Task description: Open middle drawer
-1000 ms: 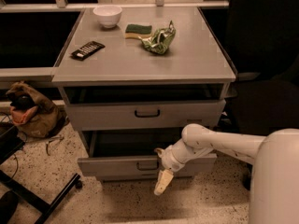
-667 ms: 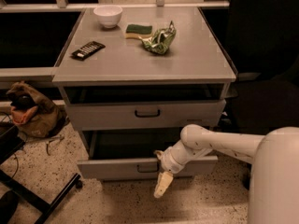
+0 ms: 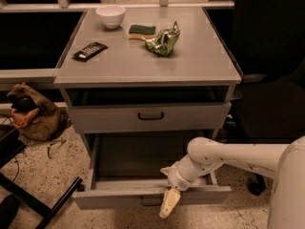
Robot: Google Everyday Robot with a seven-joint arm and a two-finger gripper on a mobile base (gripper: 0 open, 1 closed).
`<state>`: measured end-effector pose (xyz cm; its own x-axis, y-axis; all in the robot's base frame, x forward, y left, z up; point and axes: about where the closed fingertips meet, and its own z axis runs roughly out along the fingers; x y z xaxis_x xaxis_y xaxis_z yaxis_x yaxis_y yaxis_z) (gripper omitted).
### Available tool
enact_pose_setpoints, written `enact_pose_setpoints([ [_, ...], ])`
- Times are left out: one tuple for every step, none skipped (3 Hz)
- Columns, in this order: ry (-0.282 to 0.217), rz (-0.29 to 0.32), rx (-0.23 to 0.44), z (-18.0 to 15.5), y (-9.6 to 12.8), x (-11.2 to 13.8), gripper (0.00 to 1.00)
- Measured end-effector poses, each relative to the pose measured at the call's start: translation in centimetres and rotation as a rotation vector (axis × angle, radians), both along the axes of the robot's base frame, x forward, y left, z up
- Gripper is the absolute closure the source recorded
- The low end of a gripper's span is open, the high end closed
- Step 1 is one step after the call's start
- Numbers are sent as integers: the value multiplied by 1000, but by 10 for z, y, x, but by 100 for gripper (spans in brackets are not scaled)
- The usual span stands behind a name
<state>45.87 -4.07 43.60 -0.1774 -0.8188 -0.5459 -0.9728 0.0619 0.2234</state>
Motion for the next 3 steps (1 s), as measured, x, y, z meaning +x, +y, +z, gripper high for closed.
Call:
enact_pose_setpoints([
  [0, 0, 0, 0, 0, 0, 0],
  [48, -4, -4, -8, -1, -15, 0],
  [103, -54, -12, -12, -9, -45, 0],
])
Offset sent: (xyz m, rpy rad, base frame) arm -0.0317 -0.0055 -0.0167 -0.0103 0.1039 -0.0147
